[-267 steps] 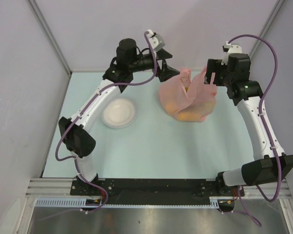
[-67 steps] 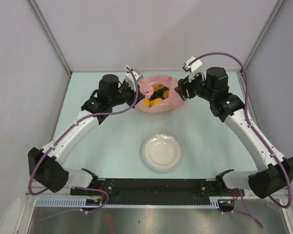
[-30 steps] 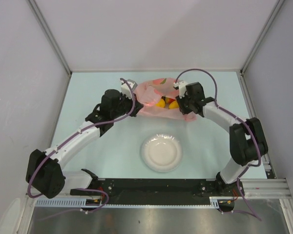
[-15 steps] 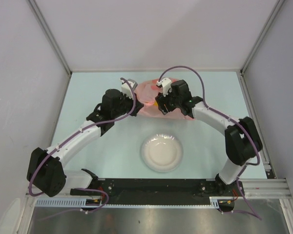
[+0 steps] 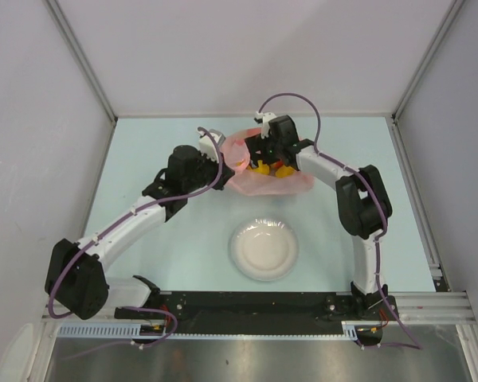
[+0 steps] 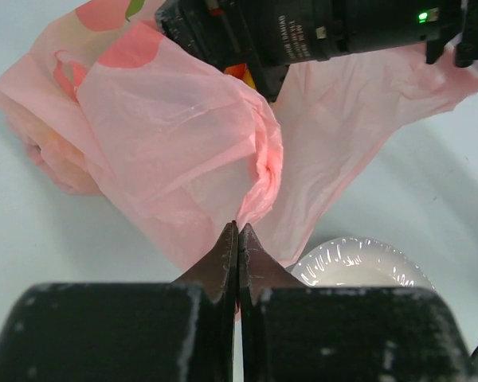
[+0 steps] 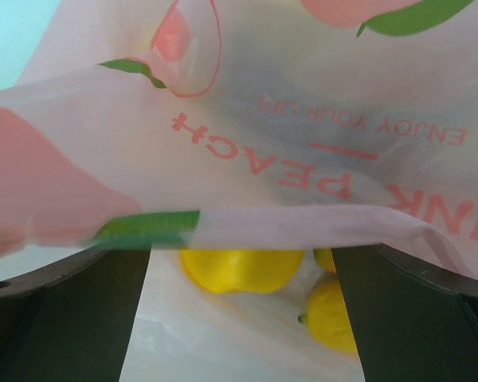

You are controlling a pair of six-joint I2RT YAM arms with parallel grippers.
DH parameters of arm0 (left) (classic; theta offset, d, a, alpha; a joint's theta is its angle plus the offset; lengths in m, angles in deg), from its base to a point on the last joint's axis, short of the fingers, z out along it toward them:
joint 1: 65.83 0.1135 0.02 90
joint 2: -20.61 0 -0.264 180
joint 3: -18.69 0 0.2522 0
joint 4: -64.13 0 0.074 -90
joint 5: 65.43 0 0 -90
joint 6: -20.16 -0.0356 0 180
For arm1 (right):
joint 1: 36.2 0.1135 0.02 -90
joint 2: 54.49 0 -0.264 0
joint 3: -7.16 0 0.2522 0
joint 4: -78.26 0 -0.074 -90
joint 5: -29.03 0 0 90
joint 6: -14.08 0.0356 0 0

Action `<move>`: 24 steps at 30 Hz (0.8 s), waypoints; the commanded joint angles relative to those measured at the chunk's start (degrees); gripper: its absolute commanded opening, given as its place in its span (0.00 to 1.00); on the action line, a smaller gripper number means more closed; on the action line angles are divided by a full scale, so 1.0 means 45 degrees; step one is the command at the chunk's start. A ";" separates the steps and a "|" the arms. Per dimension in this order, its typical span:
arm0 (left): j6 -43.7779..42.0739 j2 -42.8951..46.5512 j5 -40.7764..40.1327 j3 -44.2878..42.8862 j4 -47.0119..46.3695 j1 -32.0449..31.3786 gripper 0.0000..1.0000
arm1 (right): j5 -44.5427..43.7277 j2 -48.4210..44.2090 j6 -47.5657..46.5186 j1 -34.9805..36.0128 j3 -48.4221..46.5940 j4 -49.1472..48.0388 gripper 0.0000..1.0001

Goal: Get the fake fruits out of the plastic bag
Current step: Take out the fake fruit from the plastic bag.

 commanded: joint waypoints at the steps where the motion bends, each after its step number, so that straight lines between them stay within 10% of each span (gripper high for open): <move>1: 0.0001 -0.0119 0.0051 -0.0564 -0.0217 -0.0028 0.00 | 0.0041 0.0838 0.0580 0.0128 -0.0715 0.0401 0.99; 9: -0.0117 -0.0295 0.0070 -0.0701 -0.0255 -0.0028 0.00 | -0.0935 0.0760 0.0796 0.0246 -0.0111 0.0831 0.97; 16: -0.0137 -0.0548 0.0032 -0.0798 -0.0275 -0.0028 0.00 | -0.0176 0.0276 0.0289 0.0031 0.0027 0.0480 0.49; 24: 0.0117 -0.0977 0.0012 -0.0876 -0.0606 -0.0028 0.00 | 0.2148 -0.3337 -0.0804 -0.0827 0.0474 0.1572 0.34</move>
